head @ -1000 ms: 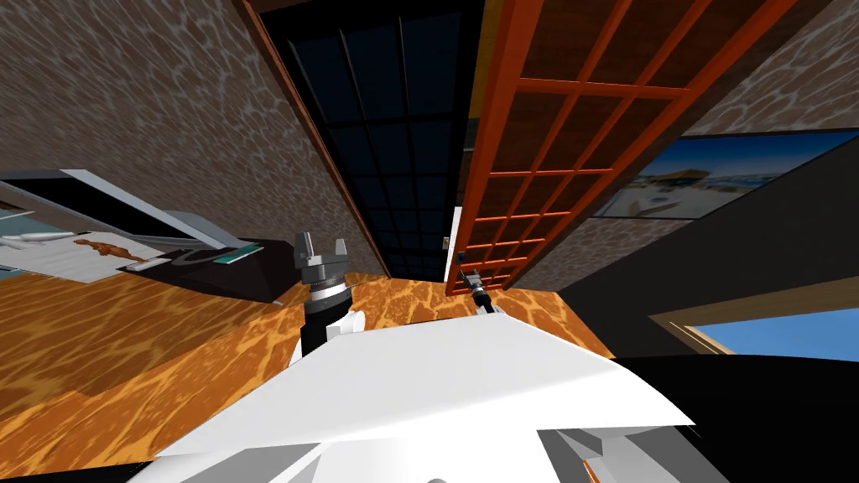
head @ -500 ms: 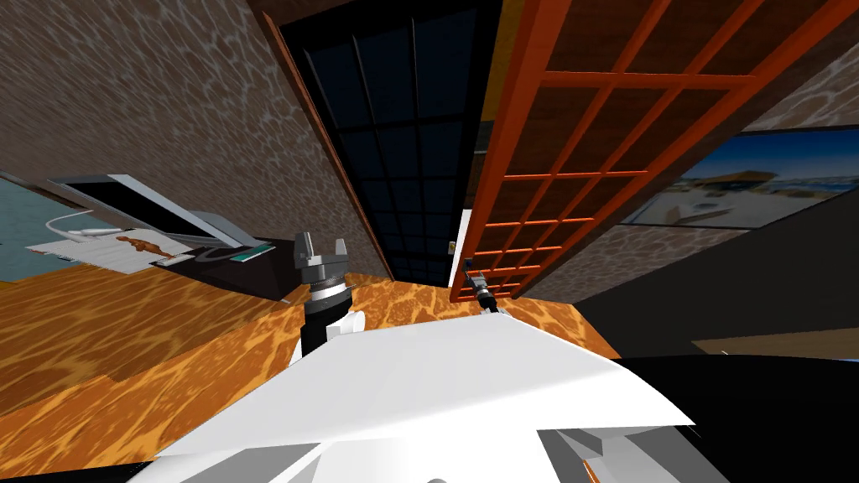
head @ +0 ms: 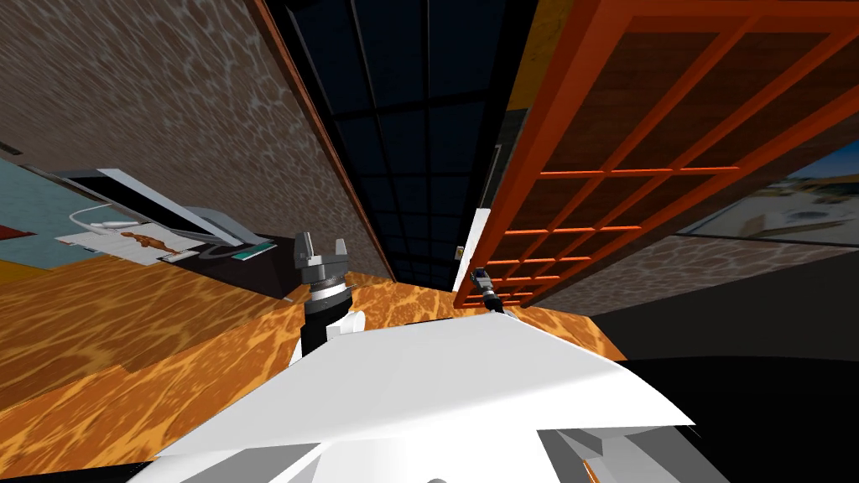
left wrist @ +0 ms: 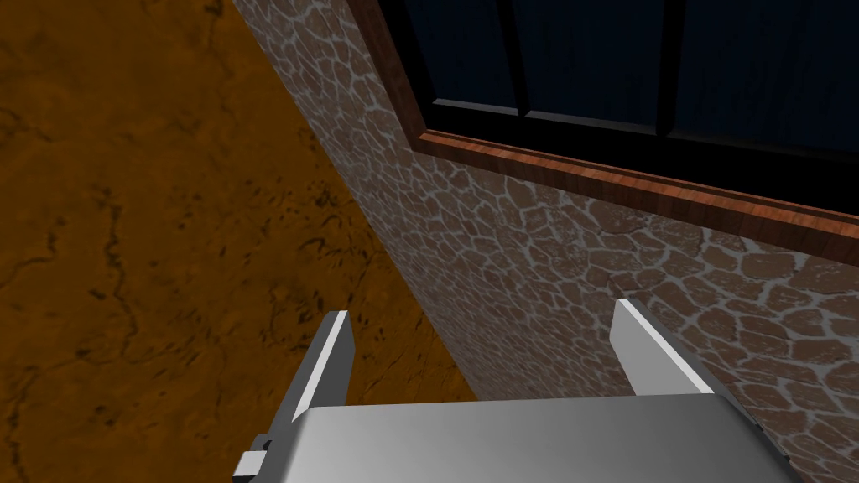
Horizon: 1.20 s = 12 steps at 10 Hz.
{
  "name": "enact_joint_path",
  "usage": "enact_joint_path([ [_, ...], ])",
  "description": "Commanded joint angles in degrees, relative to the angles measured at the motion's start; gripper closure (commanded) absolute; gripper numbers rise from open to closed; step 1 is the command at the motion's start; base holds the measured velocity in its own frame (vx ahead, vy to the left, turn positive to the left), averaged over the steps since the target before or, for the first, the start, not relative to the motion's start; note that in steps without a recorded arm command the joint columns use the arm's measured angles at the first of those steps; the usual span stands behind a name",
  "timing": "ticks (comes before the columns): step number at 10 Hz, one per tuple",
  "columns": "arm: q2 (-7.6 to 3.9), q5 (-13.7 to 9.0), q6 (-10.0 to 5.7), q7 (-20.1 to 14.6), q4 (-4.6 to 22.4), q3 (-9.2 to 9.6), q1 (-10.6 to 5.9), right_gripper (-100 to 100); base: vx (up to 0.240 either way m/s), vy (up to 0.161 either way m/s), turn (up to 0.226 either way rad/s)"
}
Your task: Pull the door open
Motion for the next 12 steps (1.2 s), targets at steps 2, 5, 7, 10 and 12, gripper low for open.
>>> enact_joint_path([
  [2, 0.03, 0.0, 0.20, 0.0, -0.2, 0.03, 0.08, 100, -0.011, -0.007, -0.014],
  [5, 0.03, 0.0, 0.20, 0.0, -0.2, 0.03, 0.08, 100, -0.009, -0.003, 0.008],
  [7, -0.12, -0.5, 0.36, -1.7, -0.1, 0.16, 0.16, 100, -0.007, -0.005, 0.019],
  [10, -0.20, -1.5, 0.40, -5.1, -0.2, 0.54, 0.19, 100, -0.030, -0.017, 0.046],
  [12, -0.26, -2.2, 0.42, -7.4, -0.2, 0.81, 0.21, 100, -0.026, -0.011, 0.043],
])
